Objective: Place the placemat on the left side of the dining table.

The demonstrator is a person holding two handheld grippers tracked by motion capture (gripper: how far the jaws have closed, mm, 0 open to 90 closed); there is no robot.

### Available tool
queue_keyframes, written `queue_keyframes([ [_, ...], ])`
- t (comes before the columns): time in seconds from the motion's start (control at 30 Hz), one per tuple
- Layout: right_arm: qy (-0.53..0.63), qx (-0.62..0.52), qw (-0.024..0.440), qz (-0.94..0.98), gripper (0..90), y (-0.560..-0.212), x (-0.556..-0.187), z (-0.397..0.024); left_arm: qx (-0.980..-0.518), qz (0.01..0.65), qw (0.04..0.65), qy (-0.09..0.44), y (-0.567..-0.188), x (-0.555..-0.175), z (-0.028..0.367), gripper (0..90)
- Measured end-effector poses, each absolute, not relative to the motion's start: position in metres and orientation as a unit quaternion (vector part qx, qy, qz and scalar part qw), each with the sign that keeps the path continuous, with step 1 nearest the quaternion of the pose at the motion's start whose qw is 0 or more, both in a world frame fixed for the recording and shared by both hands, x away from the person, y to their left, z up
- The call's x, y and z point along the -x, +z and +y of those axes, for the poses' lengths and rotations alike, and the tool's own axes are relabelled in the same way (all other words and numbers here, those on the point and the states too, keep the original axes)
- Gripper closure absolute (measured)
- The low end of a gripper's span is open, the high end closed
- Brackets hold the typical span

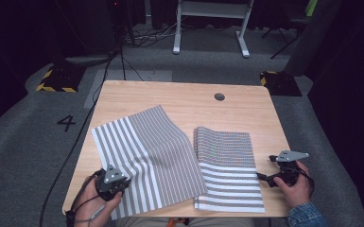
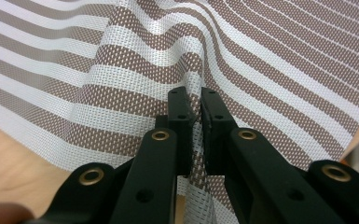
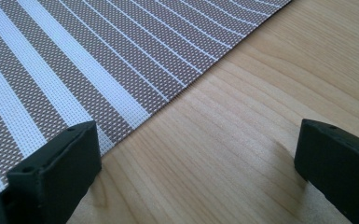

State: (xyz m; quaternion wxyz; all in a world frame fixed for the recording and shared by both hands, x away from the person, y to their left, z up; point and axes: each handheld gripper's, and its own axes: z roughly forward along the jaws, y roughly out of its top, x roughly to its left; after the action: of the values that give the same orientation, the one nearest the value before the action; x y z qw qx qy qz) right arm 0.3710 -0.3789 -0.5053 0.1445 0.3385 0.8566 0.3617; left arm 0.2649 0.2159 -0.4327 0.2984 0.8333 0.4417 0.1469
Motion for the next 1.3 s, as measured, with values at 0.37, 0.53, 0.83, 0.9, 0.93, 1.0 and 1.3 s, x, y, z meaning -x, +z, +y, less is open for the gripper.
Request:
queue_keyframes([
  [0.37,0.362,-0.339,0.145,0.856,0.5,-0.505,-0.371,-0.379,-0.846,0.418,0.291,0.157,-0.422,-0.313,0.256,84.5],
  [0.53,0.362,-0.338,0.145,0.857,0.5,-0.505,-0.371,-0.379,-0.852,0.411,0.279,0.166,-0.430,-0.337,0.271,82.4],
  [0.83,0.362,-0.339,0.145,0.856,0.5,-0.505,-0.371,-0.379,-0.800,0.466,0.322,0.199,-0.438,-0.348,0.287,36.1],
  [0.9,0.362,-0.338,0.144,0.857,0.5,-0.505,-0.371,-0.379,-0.802,0.463,0.320,0.200,-0.437,-0.342,0.275,33.3],
  [0.93,0.362,-0.339,0.145,0.856,0.5,-0.505,-0.371,-0.379,-0.800,0.463,0.324,0.200,-0.436,-0.339,0.267,33.3],
  [1.0,0.362,-0.338,0.144,0.857,0.5,-0.505,-0.371,-0.379,-0.799,0.464,0.330,0.194,-0.435,-0.332,0.249,33.0],
  [1.3,0.361,-0.338,0.144,0.857,0.5,-0.505,-0.371,-0.379,-0.817,0.426,0.363,0.138,-0.447,-0.312,0.141,32.8],
])
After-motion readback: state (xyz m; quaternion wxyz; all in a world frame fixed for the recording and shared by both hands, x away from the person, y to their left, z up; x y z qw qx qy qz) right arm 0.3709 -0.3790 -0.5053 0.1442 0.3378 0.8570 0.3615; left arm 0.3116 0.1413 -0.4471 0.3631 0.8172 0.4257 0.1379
